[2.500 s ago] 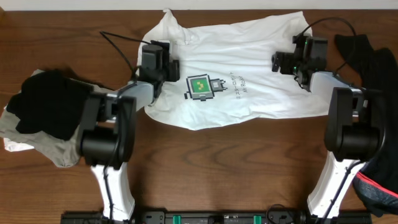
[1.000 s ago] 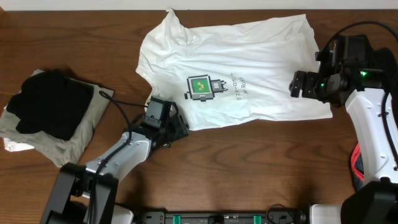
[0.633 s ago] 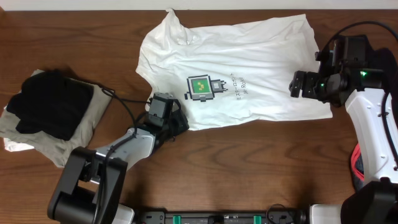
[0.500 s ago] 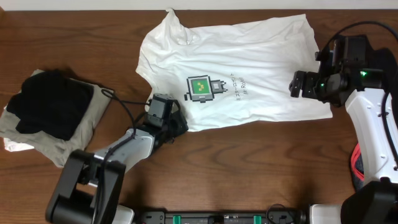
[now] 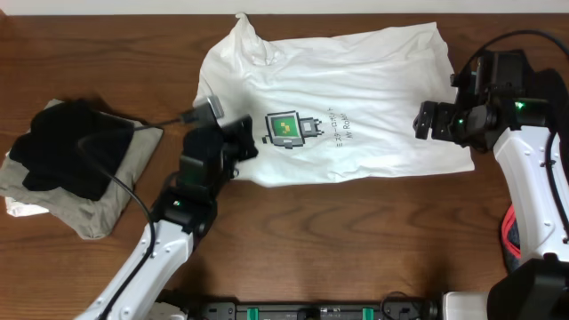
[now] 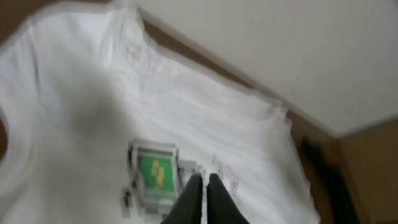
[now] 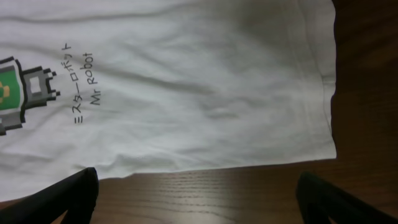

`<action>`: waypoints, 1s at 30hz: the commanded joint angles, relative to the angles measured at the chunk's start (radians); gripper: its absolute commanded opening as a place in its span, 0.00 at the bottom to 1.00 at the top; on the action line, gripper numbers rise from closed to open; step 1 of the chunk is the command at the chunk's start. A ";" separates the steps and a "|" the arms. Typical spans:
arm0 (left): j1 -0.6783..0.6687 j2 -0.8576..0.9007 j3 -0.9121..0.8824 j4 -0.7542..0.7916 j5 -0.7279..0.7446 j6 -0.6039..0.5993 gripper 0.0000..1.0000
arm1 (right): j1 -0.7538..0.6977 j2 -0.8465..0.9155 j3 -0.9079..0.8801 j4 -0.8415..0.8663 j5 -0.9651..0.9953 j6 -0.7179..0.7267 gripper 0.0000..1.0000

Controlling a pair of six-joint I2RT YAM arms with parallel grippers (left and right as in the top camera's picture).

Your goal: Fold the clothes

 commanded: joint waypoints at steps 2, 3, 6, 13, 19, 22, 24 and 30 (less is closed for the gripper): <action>-0.002 0.172 0.008 0.030 -0.052 0.027 0.07 | 0.002 0.003 -0.006 -0.003 0.009 -0.008 0.99; -0.002 0.208 0.009 0.007 0.007 0.027 0.07 | 0.002 0.003 -0.006 -0.004 0.010 -0.008 0.99; -0.002 0.247 0.009 -0.129 0.184 0.027 0.06 | 0.002 0.003 -0.006 -0.007 0.010 -0.009 0.99; -0.002 0.082 0.009 -0.545 0.417 0.029 0.06 | 0.001 0.003 -0.010 -0.003 0.030 -0.023 0.99; -0.011 -0.135 0.005 -0.840 0.207 0.055 0.06 | 0.001 0.003 -0.013 -0.003 0.035 -0.023 0.99; -0.011 -0.141 -0.023 -0.862 0.114 -0.001 0.06 | 0.001 0.003 -0.013 -0.003 0.035 -0.023 0.99; -0.011 -0.113 -0.056 -0.808 0.116 -0.046 0.06 | 0.001 0.003 -0.013 -0.004 0.035 -0.022 0.99; -0.011 0.063 -0.115 -0.553 0.119 -0.086 0.06 | 0.001 0.003 -0.013 -0.006 0.035 -0.022 0.99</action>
